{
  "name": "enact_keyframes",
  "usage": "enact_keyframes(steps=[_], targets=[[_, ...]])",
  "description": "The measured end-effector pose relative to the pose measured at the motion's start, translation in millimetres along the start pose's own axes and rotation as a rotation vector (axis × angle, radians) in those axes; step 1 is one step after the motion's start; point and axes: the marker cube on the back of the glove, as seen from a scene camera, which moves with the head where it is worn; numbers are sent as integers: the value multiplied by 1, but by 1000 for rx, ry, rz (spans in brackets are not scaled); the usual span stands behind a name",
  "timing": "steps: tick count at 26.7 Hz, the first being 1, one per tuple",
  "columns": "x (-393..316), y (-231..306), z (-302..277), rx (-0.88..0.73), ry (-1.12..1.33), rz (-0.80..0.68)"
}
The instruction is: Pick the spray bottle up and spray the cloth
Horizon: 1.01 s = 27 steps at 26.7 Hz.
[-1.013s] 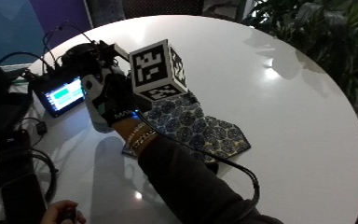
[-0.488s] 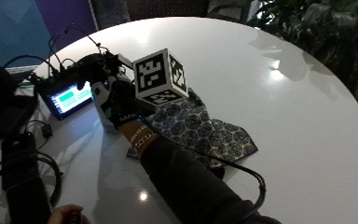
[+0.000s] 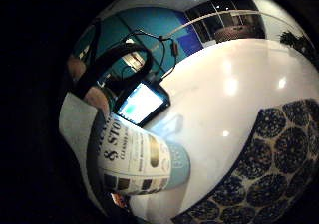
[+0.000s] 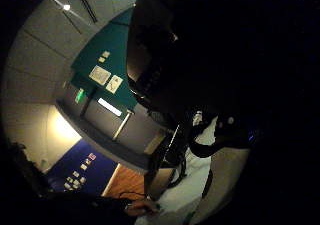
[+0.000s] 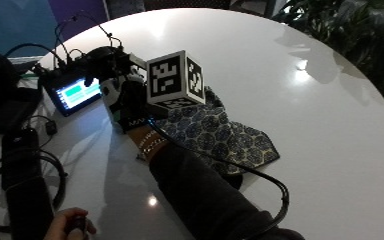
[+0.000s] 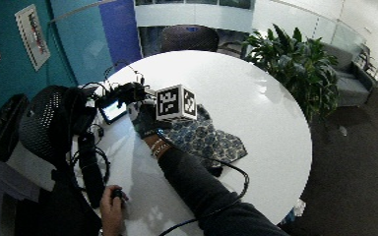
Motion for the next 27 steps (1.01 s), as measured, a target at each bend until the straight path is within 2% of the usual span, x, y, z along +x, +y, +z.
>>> enact_keyframes(steps=[11, 22, 27], targets=[[16, 14, 3, -15, -13, 33], [38, 38, 13, -117, -37, 125], [43, 45, -3, -154, 56, 135]])
